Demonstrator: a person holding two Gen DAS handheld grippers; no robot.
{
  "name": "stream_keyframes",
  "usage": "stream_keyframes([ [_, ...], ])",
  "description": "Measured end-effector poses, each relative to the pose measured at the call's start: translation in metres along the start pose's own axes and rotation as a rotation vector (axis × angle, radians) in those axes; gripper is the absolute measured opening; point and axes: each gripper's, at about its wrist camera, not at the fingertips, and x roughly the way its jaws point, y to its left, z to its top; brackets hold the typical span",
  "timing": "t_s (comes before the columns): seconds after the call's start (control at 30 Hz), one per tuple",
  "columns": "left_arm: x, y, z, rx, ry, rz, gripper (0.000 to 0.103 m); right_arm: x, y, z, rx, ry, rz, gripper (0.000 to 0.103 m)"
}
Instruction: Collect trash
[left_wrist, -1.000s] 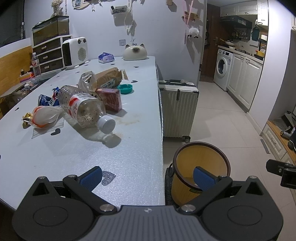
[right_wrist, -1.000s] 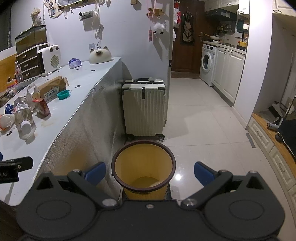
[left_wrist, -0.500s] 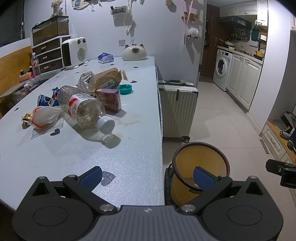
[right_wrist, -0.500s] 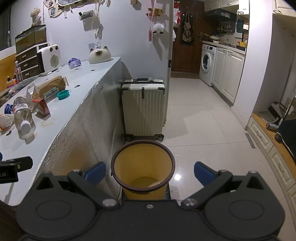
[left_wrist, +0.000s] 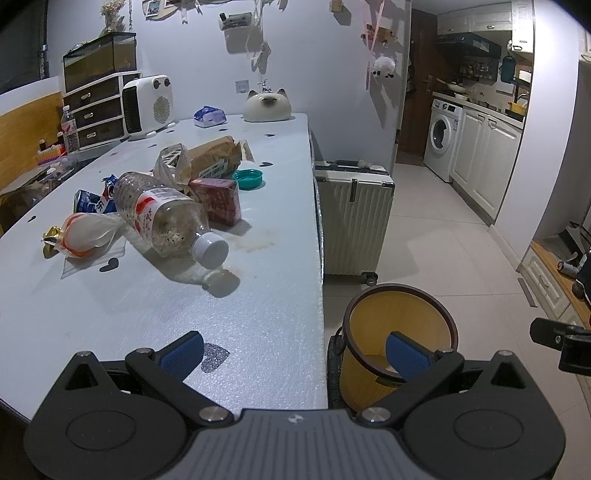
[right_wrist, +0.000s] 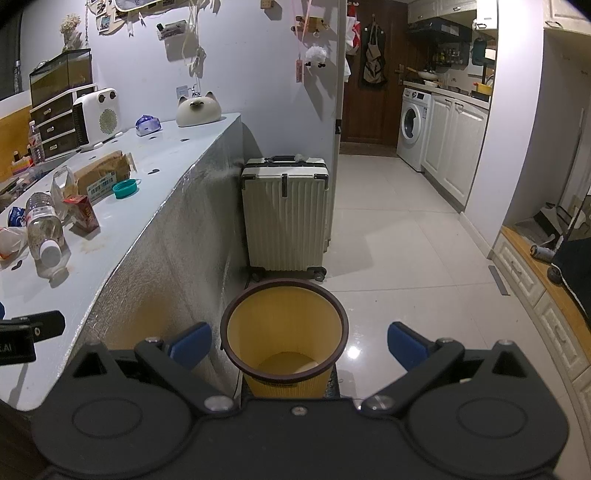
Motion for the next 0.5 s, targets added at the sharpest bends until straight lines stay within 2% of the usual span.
stream_keyframes([
  [0.5,-0.0001,0.0001,0.0001,-0.001,0.001,0.001,0.103,-0.0001,0.0007,-0.0003,0.000,0.001,-0.005,0.103],
])
